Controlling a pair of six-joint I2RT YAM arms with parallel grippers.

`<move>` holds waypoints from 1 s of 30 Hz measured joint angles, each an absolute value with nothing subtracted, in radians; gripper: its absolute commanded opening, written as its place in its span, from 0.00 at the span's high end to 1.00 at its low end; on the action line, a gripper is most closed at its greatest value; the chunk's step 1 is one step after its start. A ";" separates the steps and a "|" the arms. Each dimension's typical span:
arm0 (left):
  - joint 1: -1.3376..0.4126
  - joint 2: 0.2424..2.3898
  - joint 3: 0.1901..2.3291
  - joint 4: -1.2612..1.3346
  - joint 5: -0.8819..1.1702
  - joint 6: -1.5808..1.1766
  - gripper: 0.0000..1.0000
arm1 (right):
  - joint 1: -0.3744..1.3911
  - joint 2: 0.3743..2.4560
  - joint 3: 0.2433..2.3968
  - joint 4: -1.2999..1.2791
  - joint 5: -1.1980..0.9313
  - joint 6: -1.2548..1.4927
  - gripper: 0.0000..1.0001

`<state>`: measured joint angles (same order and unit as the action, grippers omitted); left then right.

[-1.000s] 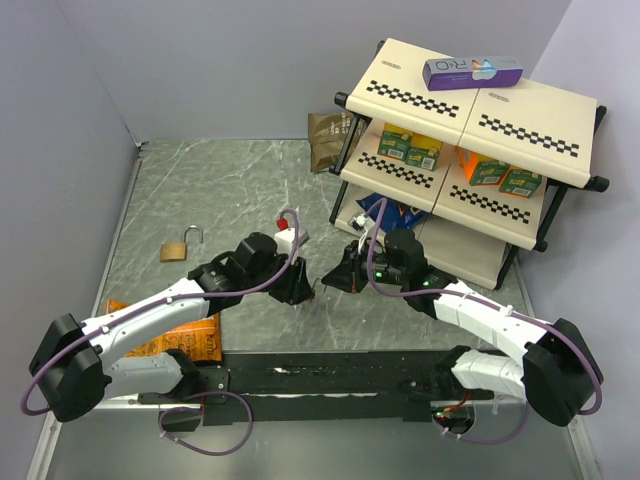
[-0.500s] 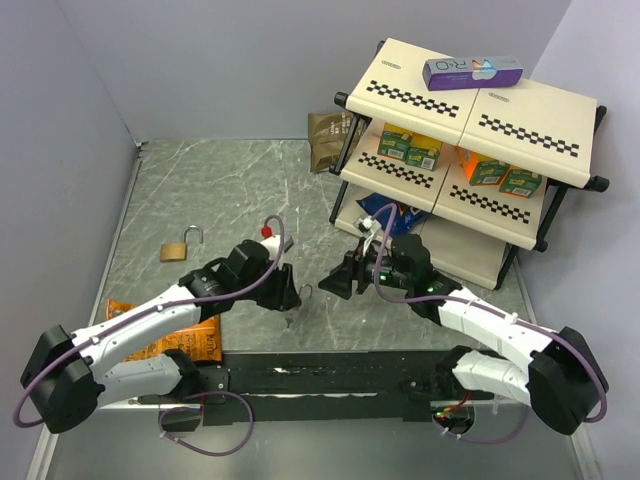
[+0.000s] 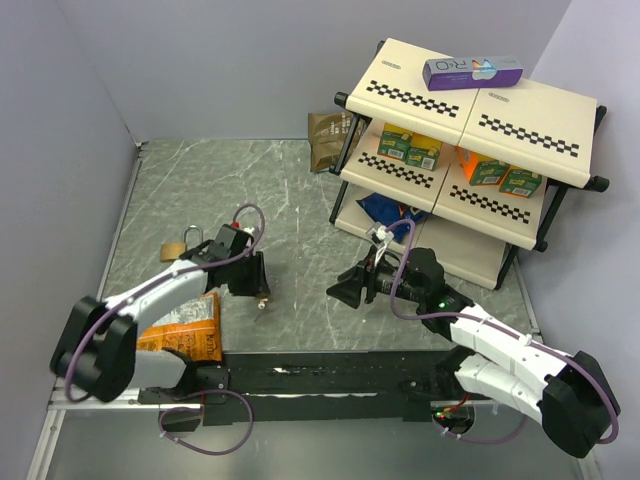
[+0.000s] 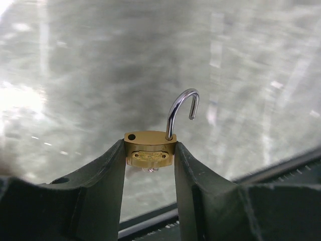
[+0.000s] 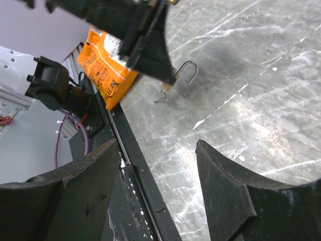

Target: Unlock with the key

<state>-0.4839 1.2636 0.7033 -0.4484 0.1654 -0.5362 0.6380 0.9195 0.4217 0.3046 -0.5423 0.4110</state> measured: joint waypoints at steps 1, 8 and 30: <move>-0.469 1.296 0.714 -0.458 0.160 -0.530 0.99 | 0.636 0.917 0.418 0.307 -0.543 0.411 0.30; -0.367 1.429 0.798 -0.512 0.107 -0.458 0.99 | 0.626 0.912 0.403 0.326 -0.570 0.415 0.30; -0.149 1.773 1.110 -0.564 -0.075 -0.216 0.99 | 0.621 0.894 0.385 0.363 -0.619 0.442 0.30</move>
